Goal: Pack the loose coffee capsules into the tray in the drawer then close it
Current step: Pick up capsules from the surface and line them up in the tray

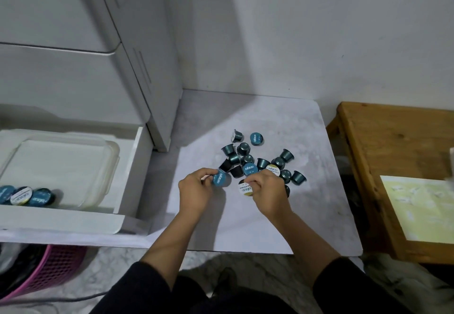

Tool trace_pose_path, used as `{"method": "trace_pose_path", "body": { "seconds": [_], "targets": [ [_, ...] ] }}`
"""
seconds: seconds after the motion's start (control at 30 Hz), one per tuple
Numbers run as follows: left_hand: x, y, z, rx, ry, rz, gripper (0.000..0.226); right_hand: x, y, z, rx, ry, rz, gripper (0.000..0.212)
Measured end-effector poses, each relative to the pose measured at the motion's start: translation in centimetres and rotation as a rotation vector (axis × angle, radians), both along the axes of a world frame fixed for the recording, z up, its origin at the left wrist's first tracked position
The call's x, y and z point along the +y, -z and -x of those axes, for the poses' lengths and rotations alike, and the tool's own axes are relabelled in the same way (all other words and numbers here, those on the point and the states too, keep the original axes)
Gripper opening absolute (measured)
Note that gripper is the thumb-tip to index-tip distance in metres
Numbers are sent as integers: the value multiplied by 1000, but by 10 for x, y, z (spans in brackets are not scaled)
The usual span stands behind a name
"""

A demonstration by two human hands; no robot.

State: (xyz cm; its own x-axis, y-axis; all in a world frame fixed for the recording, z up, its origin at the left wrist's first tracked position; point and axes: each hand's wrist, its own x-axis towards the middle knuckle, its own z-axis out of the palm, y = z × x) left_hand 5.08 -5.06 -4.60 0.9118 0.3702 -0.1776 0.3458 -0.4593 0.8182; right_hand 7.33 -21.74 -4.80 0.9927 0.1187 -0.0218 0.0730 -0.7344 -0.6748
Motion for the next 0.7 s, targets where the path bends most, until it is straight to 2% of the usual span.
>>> {"method": "trace_pose_path", "body": {
  "seconds": [0.17,0.37,0.53,0.7],
  "targets": [
    [9,-40,-4,-74,25,39,26,13,-32,-9,54,88,-192,19],
    [51,-97,-3,-165,89,76,26,50,-90,-16,45,97,-371,18],
    [124,-136,6,-189,168,68,25,112,-125,-14,30,-42,-454,21],
    [224,-142,13,-83,261,-91,29,197,-134,-8,105,-209,-473,28]
  ]
}}
